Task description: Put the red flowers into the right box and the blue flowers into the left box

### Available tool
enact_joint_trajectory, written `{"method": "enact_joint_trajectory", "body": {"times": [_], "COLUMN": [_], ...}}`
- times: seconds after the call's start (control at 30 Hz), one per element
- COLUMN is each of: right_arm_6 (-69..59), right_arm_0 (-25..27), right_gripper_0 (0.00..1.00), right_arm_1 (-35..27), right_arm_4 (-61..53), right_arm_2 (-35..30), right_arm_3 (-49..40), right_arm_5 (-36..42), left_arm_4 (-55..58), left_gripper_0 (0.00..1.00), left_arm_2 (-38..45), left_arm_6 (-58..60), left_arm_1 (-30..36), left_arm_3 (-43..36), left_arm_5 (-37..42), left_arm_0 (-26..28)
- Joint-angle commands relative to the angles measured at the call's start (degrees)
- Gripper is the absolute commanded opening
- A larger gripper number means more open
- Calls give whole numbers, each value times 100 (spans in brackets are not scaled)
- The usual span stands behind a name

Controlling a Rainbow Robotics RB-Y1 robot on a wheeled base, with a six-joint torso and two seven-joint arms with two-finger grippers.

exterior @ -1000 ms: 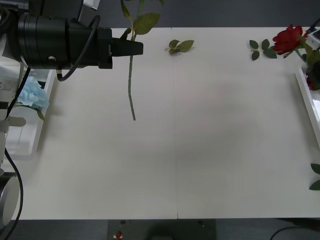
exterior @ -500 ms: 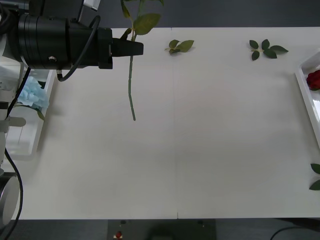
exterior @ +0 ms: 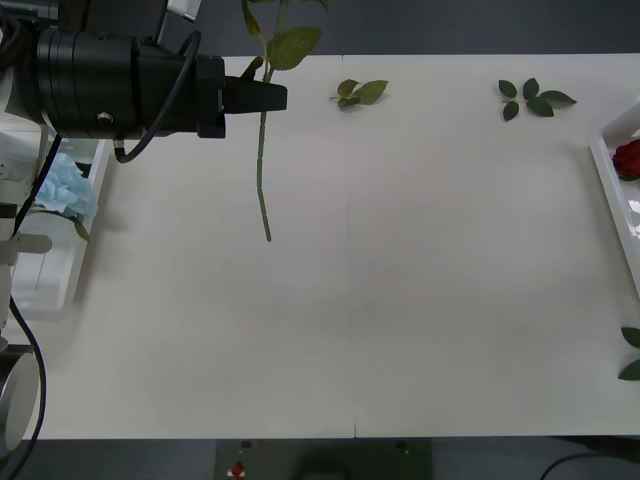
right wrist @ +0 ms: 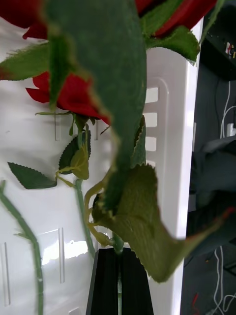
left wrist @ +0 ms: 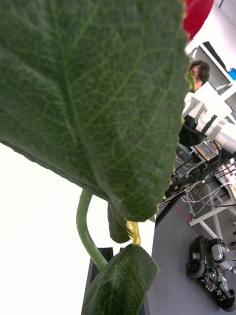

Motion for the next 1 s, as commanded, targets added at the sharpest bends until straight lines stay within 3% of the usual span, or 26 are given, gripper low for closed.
{"method": "enact_joint_trajectory", "body": {"times": [0.03, 0.37, 0.4, 0.47, 0.57, 0.67, 0.83, 1.0], "right_arm_6": [107, 45, 36, 54, 98, 151, 405, 1082], "right_arm_0": [-171, -171, -171, -171, -171, -171, -171, -179], "right_gripper_0": [2, 3, 7, 25, 69, 85, 99, 100], "right_arm_1": [84, 110, 110, 110, 102, 84, 84, -4], "right_arm_4": [225, 401, 401, 410, 392, 260, -153, -1023], "right_arm_2": [-107, -63, -63, -63, -63, -63, -54, -63], "right_arm_3": [288, 455, 464, 490, 499, 499, 499, 499], "right_arm_5": [-261, -393, -402, -419, -428, -419, -419, -419], "left_arm_4": [64, 64, 64, 64, 64, 64, 64, 64], "left_gripper_0": [0, 0, 0, 0, 0, 0, 0, 0], "left_arm_2": [-32, -32, -32, -32, -32, -32, -32, -32], "left_arm_6": [-117, -117, -117, -117, -117, -117, -117, -117], "left_arm_1": [33, 33, 33, 33, 33, 33, 33, 33], "left_arm_3": [-69, -69, -69, -69, -69, -69, -69, -69], "left_arm_5": [22, 22, 22, 22, 22, 22, 22, 22], "left_arm_0": [-136, -136, -136, -136, -136, -136, -136, -136]}}
